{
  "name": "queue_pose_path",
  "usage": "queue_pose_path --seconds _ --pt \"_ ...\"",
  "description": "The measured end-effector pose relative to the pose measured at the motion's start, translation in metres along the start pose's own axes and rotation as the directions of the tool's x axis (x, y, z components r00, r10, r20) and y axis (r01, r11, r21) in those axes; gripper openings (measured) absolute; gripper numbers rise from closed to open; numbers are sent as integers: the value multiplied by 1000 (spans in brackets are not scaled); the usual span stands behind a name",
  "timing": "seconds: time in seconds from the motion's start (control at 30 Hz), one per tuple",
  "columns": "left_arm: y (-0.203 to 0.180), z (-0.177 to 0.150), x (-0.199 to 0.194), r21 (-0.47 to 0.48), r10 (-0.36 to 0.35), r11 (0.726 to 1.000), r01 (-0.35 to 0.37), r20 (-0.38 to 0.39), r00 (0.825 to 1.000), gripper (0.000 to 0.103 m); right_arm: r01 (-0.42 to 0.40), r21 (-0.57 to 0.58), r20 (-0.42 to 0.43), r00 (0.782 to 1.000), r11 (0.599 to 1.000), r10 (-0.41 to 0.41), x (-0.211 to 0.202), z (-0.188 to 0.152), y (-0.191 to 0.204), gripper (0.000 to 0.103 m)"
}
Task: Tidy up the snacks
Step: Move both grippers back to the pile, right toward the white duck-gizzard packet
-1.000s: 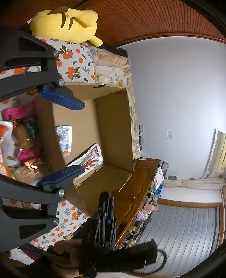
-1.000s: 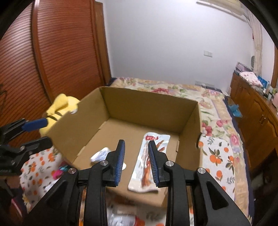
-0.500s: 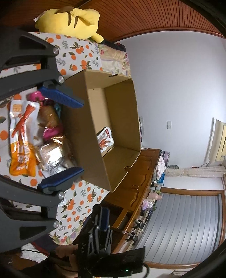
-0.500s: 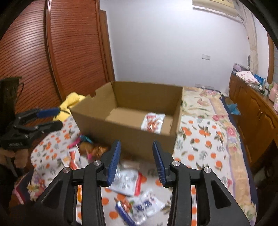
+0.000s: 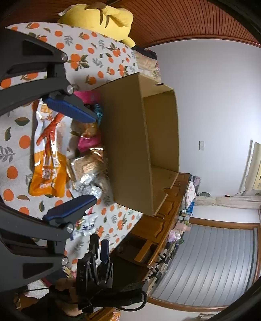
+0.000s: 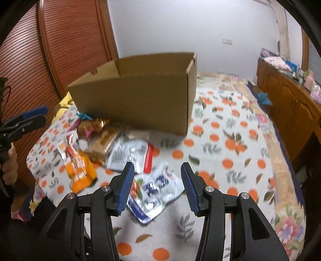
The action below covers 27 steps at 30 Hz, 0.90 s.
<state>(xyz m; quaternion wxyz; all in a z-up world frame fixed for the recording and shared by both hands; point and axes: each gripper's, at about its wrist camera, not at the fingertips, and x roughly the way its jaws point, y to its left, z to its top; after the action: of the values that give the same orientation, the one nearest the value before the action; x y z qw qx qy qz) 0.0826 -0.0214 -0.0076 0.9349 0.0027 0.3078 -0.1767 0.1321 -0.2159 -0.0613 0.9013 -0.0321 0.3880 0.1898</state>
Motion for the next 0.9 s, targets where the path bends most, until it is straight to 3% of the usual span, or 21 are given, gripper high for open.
queue_pose_path --seconds 0.47,0.6,0.77,0.9 --pt "6 -25 14 -28 22 999 -23 -37 999 75 -20 117 -68 997 993 28 23 -25 -13 51" --pt "10 -29 15 -41 29 999 -31 -39 999 75 -44 141 -84 995 989 56 33 -22 -13 57" --pt "14 -35 19 -60 32 998 -34 -42 999 75 -29 140 -93 995 990 43 43 -11 -9 63" --pt "18 -43 25 -77 50 996 -54 -60 997 75 28 80 -81 996 996 -21 49 -10 1 64"
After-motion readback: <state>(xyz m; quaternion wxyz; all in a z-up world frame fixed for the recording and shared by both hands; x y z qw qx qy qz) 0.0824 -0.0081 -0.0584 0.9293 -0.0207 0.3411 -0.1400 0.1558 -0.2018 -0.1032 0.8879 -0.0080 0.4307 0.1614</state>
